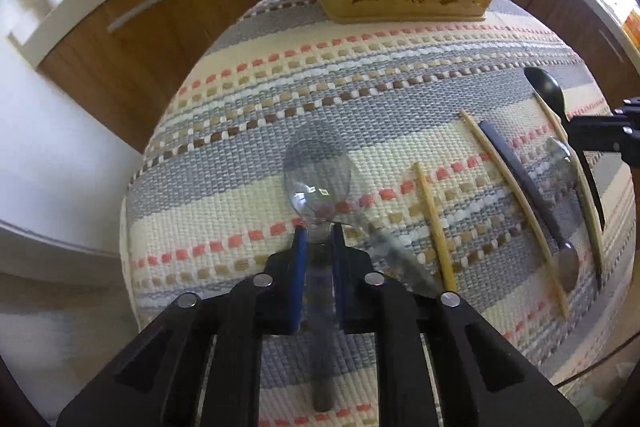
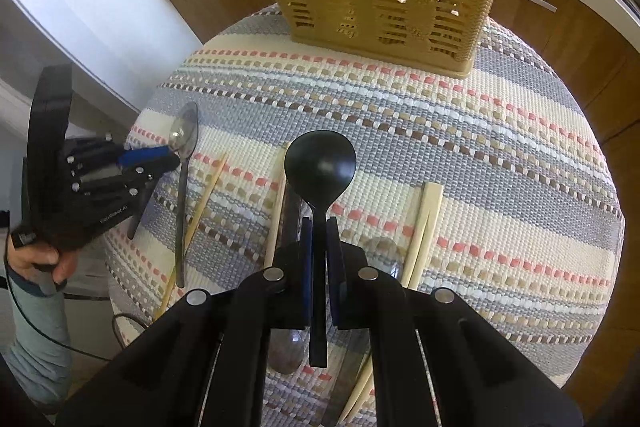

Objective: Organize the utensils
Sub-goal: 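Lift the clear spoon with the left gripper while the right gripper lifts the ladle over the basket, then open both grippers to drop the spoon and ladle into the basket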

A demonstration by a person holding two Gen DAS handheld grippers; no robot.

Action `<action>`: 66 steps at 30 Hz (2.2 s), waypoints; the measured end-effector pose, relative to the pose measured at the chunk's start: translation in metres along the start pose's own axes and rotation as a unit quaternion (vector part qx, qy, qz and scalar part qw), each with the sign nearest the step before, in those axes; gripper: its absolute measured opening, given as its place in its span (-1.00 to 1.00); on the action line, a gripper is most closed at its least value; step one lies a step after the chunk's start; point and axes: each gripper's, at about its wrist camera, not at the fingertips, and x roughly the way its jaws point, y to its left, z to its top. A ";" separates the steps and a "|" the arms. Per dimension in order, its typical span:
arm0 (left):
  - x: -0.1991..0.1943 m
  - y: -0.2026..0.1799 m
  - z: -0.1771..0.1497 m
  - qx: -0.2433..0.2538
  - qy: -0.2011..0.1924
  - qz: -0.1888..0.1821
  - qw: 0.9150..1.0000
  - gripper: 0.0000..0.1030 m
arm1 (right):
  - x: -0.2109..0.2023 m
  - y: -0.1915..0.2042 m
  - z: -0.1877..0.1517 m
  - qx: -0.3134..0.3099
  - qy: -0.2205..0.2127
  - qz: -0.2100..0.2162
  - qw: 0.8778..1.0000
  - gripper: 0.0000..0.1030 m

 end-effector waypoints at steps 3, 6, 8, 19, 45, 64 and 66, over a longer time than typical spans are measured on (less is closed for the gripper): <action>-0.017 0.005 -0.004 -0.016 -0.040 -0.010 0.999 -0.80 | -0.019 -0.002 0.004 0.006 -0.029 0.006 1.000 -0.90; -0.049 0.012 -0.007 -0.032 -0.092 -0.032 0.995 -0.80 | -0.049 0.001 0.007 -0.001 -0.081 0.012 0.997 -0.90; -0.076 0.017 -0.003 -0.041 -0.132 -0.044 0.989 -0.81 | -0.068 0.003 0.008 -0.007 -0.114 0.014 0.993 -0.90; -0.193 0.020 0.068 -0.069 -0.330 -0.114 0.935 -0.80 | -0.166 0.005 0.041 -0.002 -0.304 0.024 0.952 -0.90; -0.108 -0.037 0.185 -0.077 -0.453 -0.158 0.874 -0.80 | -0.094 -0.073 0.141 0.037 -0.459 -0.048 0.886 -0.90; -0.130 -0.020 0.143 -0.070 -0.417 -0.185 0.887 0.12 | -0.107 -0.075 0.083 0.027 -0.420 -0.038 0.906 -0.49; -0.147 -0.015 0.129 -0.068 -0.409 -0.186 0.891 0.14 | -0.124 -0.068 0.068 0.016 -0.416 -0.038 0.909 -0.48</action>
